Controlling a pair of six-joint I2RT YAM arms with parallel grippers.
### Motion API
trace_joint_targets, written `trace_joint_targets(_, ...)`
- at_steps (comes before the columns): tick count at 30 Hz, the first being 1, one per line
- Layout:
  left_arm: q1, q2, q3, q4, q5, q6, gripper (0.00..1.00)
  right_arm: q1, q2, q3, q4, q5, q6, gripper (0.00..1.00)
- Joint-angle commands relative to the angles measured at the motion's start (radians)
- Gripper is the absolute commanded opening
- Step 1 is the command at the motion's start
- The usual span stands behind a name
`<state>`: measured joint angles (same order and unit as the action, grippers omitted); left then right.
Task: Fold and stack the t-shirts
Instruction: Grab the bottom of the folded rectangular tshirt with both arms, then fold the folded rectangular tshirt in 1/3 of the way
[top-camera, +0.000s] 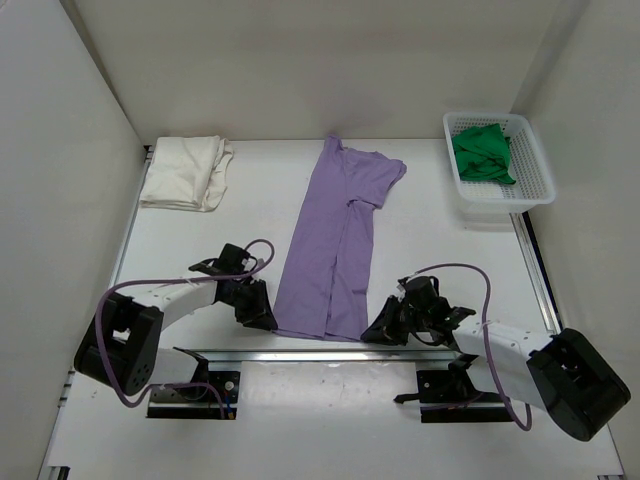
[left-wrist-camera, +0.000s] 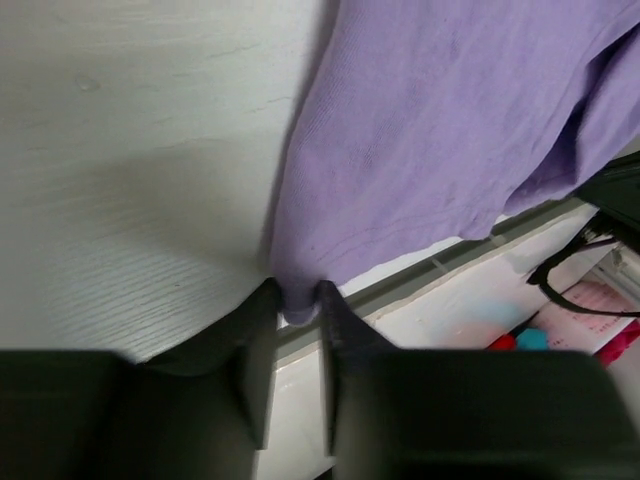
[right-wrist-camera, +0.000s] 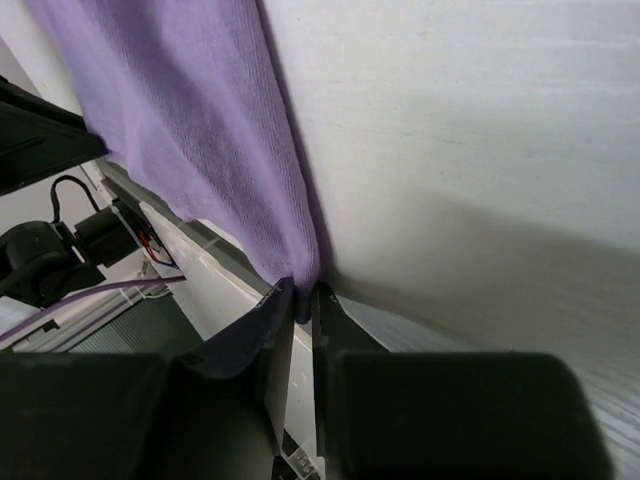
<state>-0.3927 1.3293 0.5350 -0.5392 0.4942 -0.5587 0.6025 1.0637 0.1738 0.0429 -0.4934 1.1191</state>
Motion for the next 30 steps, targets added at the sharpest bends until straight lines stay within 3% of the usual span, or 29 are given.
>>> trace_joint_targets(1,-0.035,0.011,0.0,0.042,0.009,-0.007,0.29,0.014,0.001,-0.002,0.032,0.023,0.016,0.06)
trace_joint_targets(4,-0.051,0.004,0.011,0.038,0.004,-0.007,0.07,0.031,-0.024,0.006,-0.018,0.041,0.015,0.0)
trace_joint_targets(6,-0.055,-0.019,0.026,-0.014,-0.014,0.023,0.0,0.057,-0.057,0.007,-0.076,0.047,0.031,0.0)
trace_joint_targets(11,-0.058,-0.171,0.019,-0.23,-0.055,0.094,0.0,0.158,-0.261,0.016,-0.308,0.116,0.102,0.0)
trace_joint_targets(15,-0.109,-0.243,-0.01,-0.34,-0.036,0.066,0.0,0.077,-0.405,0.044,-0.464,0.024,0.105,0.0)
trace_joint_targets(18,-0.103,-0.268,0.009,-0.366,-0.025,0.042,0.0,0.109,-0.449,0.091,-0.554,0.048,0.111,0.0)
trace_joint_targets(23,-0.106,-0.158,0.222,-0.38,-0.035,0.046,0.0,0.07,-0.331,0.209,-0.551,0.03,0.022,0.0)
trace_joint_targets(30,-0.052,0.072,0.518,-0.358,-0.072,0.06,0.0,-0.242,0.034,0.511,-0.564,-0.053,-0.363,0.01)
